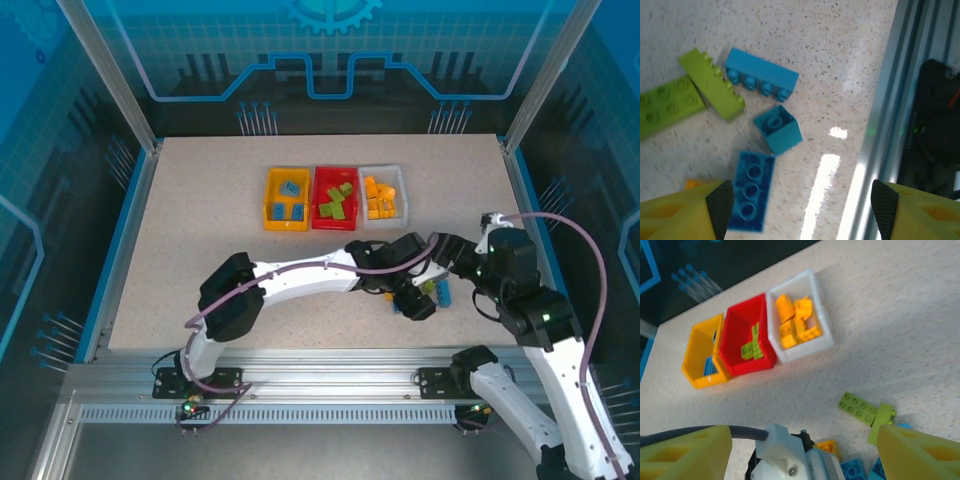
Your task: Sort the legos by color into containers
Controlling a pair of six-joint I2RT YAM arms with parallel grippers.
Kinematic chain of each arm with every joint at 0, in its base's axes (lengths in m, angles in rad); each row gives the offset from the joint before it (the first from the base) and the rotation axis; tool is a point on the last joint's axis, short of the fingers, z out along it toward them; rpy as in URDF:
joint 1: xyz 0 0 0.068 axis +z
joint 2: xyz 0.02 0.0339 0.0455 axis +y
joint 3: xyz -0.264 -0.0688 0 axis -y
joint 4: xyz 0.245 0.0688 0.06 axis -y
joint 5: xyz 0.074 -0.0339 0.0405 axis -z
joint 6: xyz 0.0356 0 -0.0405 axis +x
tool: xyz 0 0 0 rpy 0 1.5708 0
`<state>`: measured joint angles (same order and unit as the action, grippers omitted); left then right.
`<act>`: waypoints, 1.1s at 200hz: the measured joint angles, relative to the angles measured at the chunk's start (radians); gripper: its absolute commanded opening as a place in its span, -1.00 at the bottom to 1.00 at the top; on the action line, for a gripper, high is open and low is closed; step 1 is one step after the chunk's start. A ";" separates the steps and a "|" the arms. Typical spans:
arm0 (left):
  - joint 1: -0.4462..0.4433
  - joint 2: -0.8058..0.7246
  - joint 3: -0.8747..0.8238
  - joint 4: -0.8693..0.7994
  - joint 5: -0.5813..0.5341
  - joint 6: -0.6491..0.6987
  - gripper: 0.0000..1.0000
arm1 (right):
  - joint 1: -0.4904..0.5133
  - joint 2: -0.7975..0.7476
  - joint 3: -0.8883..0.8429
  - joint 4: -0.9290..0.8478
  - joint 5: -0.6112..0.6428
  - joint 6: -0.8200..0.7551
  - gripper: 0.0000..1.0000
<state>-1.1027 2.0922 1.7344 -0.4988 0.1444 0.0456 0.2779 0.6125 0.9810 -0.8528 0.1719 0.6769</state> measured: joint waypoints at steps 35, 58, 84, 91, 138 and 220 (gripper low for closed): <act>0.002 0.146 0.162 -0.105 -0.033 0.176 0.57 | 0.001 -0.161 -0.045 -0.029 0.022 0.084 0.65; 0.004 0.203 0.225 -0.155 -0.042 0.242 0.57 | 0.001 -0.236 -0.041 -0.058 0.031 0.122 0.66; 0.006 0.245 0.261 -0.186 -0.047 0.282 0.57 | 0.001 -0.246 0.000 -0.103 0.039 0.140 0.67; 0.006 0.253 0.267 -0.193 -0.047 0.292 0.56 | 0.001 -0.246 0.009 -0.111 0.039 0.143 0.68; 0.006 0.312 0.305 -0.216 -0.080 0.333 0.55 | 0.001 -0.243 0.036 -0.127 0.037 0.154 0.68; 0.006 0.346 0.322 -0.226 -0.123 0.346 -0.12 | 0.001 -0.235 0.031 -0.126 0.029 0.163 0.64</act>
<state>-1.0969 2.4386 2.0560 -0.7246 0.0216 0.3916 0.2787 0.3779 1.0115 -0.9791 0.2012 0.8394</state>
